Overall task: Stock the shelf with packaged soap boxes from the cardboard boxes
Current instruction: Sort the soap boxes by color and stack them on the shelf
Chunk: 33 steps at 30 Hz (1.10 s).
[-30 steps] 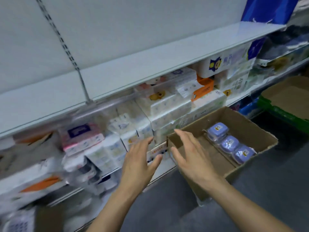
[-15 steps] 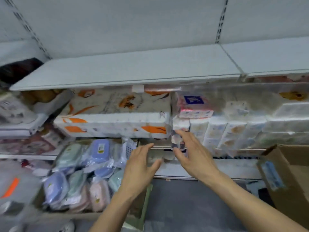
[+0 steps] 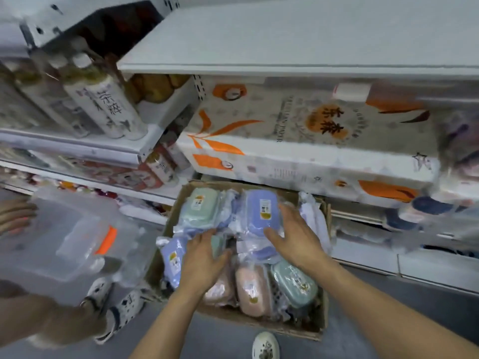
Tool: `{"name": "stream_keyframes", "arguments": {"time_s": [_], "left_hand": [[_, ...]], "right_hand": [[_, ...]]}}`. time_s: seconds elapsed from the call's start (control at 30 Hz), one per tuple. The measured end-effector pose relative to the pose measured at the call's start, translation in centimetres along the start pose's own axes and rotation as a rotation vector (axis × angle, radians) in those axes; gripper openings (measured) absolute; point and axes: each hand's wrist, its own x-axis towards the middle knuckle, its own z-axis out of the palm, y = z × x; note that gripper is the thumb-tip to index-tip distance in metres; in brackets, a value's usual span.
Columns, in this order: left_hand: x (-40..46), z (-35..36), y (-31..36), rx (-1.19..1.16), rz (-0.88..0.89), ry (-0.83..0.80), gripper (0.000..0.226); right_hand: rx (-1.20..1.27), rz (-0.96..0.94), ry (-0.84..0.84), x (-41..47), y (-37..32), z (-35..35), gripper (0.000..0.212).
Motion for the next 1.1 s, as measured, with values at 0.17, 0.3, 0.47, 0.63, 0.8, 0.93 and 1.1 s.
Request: {"name": "stream_keyframes", "arguments": {"time_s": [0.17,0.3,0.47,0.63,0.8,0.93,1.1], "left_hand": [[2.4,0.1,-6.5,0.062,-0.361,0.09,0.092],[2.9,1.5,-9.0,-0.174,-0.623,-0.004,0.116],[3.3,2.4,-10.4,-0.303,-0.559,-0.043,0.112],[2.0,0.9,-10.0,-0.365,-0.559,0.026,0.113],[-3.1,0.5,-5.8,-0.464,-0.503,0.121,0.107],[-6.4,0.8,0.2,-0.467,-0.253,0.132,0.099],[-8.4,2.1,10.5,-0.409,0.027,0.114,0.087]], "right_hand": [[-0.025,0.167,-0.004,4.2,-2.4,3.8,0.099],[-0.028,0.28,0.012,5.7,-3.1,5.5,0.108],[-0.116,0.365,0.003,6.8,-2.8,6.3,0.097],[-0.068,0.378,0.007,5.9,-2.6,5.4,0.095],[0.065,0.288,0.031,2.4,-2.0,3.4,0.098],[0.19,0.189,0.078,-2.0,-0.3,-0.2,0.097],[0.231,0.161,0.208,-7.8,4.4,-7.0,0.102]]}}
